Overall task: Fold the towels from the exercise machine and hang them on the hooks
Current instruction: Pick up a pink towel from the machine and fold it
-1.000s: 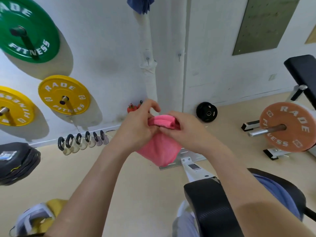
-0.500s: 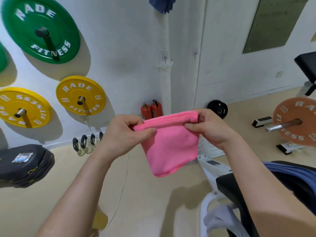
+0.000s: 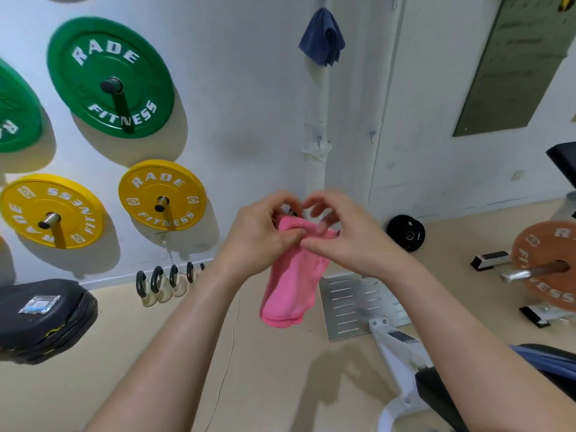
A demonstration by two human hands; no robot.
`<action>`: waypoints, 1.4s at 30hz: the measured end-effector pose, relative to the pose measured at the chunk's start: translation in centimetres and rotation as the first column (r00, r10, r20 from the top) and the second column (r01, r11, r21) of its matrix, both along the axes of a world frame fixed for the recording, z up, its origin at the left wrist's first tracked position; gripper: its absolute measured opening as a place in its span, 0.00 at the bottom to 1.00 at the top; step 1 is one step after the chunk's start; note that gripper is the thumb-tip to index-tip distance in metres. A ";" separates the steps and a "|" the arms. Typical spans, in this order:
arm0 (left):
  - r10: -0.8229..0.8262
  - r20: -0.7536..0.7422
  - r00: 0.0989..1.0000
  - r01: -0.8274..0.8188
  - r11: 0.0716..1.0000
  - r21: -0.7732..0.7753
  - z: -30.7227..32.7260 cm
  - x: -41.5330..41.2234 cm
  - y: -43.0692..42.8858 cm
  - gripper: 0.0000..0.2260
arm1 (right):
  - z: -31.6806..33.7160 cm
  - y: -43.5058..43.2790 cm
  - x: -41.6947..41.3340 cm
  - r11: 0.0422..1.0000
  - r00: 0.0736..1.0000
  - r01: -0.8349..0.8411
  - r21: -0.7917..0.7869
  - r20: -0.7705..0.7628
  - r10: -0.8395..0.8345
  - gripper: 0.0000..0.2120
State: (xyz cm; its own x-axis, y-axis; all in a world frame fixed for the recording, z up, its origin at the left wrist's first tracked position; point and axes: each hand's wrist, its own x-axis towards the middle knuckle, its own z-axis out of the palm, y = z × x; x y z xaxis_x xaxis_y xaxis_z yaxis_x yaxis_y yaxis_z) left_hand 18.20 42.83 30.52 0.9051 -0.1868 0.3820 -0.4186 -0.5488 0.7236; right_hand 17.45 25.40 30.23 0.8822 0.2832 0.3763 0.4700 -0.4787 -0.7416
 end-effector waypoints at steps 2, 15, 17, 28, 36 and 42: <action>0.034 -0.049 0.998 -0.038 0.995 -0.087 -0.1 2.2 -0.2 0.12 | -0.6 0.6 1.9 0.992 0.985 -0.086 0.093 -0.141 0.099 0.27; -0.514 -0.271 0.814 0.247 0.728 -0.639 1.6 22.2 -5.8 0.17 | -0.2 -6.5 23.5 0.851 0.927 -0.017 0.525 -0.312 0.211 0.15; -0.532 -0.257 0.807 0.270 0.719 -0.640 1.7 25.3 -7.0 0.16 | -0.2 -7.6 26.5 0.776 0.889 0.013 0.631 -0.363 0.280 0.15; -0.098 -0.123 0.988 0.052 0.942 -0.331 1.7 45.7 -11.7 0.08 | 0.4 -9.2 43.7 0.829 0.949 0.127 0.545 -0.310 0.059 0.15; -0.374 -0.151 0.915 0.296 0.877 -0.378 4.4 57.9 -13.7 0.07 | 3.4 -12.7 55.4 0.666 0.850 0.177 0.725 -0.453 0.268 0.19; -0.454 -0.161 0.876 0.289 0.762 -0.579 7.4 65.2 -16.6 0.11 | 7.5 -15.7 63.7 0.735 0.871 0.014 0.678 -0.369 0.323 0.16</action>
State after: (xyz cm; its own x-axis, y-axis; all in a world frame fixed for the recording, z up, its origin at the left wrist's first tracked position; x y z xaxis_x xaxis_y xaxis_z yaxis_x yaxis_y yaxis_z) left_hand 83.45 26.19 37.93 0.8865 -0.3773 0.2679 -0.2461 0.1058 0.9634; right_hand 81.15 9.73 37.76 0.9573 0.2689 0.1058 0.0391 0.2423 -0.9694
